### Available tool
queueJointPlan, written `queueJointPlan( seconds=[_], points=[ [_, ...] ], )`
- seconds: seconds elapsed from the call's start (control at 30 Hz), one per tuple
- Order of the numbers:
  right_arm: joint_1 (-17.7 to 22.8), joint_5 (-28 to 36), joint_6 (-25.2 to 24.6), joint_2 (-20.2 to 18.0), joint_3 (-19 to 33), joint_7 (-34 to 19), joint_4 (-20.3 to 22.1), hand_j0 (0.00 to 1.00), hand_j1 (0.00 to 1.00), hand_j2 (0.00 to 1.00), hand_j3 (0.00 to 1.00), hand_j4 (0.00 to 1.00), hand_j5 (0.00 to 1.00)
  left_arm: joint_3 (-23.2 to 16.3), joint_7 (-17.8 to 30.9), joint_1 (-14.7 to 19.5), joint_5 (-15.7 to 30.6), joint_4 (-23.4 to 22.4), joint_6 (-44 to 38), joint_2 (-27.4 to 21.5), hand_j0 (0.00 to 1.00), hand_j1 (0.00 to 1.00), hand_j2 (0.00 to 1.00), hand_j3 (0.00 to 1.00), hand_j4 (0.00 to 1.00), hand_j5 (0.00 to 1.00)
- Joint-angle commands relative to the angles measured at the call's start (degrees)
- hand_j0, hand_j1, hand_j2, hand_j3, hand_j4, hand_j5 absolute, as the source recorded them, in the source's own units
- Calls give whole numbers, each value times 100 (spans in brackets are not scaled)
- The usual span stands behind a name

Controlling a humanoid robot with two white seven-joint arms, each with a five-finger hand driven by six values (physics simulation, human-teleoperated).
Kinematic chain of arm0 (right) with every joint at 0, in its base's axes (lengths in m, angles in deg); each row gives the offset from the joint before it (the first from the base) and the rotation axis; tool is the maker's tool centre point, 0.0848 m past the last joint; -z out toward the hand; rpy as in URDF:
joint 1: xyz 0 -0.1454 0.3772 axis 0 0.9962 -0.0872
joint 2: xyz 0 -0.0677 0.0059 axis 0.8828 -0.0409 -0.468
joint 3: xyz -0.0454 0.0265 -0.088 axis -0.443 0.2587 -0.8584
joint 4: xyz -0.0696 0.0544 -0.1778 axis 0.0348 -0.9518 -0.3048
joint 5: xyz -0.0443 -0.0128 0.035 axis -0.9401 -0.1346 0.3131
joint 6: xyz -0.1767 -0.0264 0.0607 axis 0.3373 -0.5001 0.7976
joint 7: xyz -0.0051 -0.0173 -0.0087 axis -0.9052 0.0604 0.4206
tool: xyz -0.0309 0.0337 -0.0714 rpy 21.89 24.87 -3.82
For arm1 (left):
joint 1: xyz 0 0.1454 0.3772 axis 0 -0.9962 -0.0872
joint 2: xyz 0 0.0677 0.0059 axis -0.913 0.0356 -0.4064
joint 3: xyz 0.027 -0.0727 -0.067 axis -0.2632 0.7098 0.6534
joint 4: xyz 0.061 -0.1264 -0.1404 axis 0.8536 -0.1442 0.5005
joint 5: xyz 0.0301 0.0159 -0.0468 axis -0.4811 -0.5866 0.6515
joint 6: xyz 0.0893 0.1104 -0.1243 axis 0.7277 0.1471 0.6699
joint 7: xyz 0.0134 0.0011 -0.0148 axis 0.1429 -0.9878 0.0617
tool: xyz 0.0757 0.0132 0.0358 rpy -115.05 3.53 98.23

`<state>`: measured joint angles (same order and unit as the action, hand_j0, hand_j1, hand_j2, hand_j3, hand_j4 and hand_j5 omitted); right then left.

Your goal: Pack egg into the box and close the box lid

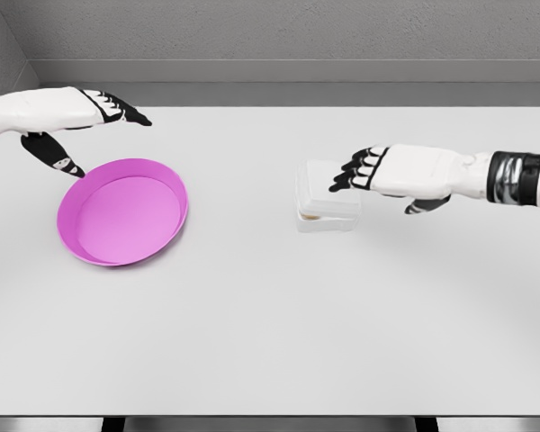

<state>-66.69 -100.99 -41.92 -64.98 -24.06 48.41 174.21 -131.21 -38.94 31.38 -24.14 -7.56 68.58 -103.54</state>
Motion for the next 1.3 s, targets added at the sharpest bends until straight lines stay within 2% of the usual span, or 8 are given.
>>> queueJointPlan(
  seconds=[0.0, 0.6, 0.9, 0.97, 1.07, 1.1, 1.17, 1.27],
  points=[
    [0, 18, -14, 65, -192, 2, 19, 100, 100, 100, 100, 100, 100, 3, -3, -9, 34, 0, -15, -7, 100, 100, 100, 100, 100, 100],
    [-167, -316, -14, 513, -368, 2, -685, 100, 100, 100, 100, 100, 100, 3, -3, -9, 34, 17, -15, -7, 100, 100, 100, 100, 100, 100],
    [-184, -527, -14, 627, -491, 2, -799, 100, 100, 100, 100, 100, 100, 3, -3, -9, 52, 8, -15, -25, 100, 100, 100, 100, 100, 100],
    [-299, -439, -14, 627, -289, 2, -799, 100, 100, 100, 100, 100, 100, 3, -11, 0, 69, 8, -15, -147, 100, 100, 100, 100, 100, 100],
    [-246, -210, -14, 390, 519, 2, -808, 100, 100, 100, 100, 100, 100, -15, -11, -9, 228, -9, -15, -324, 100, 100, 100, 100, 100, 100],
    [-115, 210, -14, 276, 923, 2, -1192, 100, 100, 100, 100, 100, 100, -15, -11, -122, 227, -9, -15, -350, 100, 100, 100, 100, 100, 100],
    [-97, 730, -14, 311, 1311, 2, -2627, 100, 100, 100, 100, 100, 100, -15, -11, -176, 219, -1, -15, -341, 100, 100, 100, 100, 100, 100],
    [-97, 721, -14, 320, 1267, 2, -2574, 100, 100, 100, 100, 100, 100, -15, -11, -228, 219, -44, -15, -341, 100, 100, 100, 100, 100, 100]
  ],
)
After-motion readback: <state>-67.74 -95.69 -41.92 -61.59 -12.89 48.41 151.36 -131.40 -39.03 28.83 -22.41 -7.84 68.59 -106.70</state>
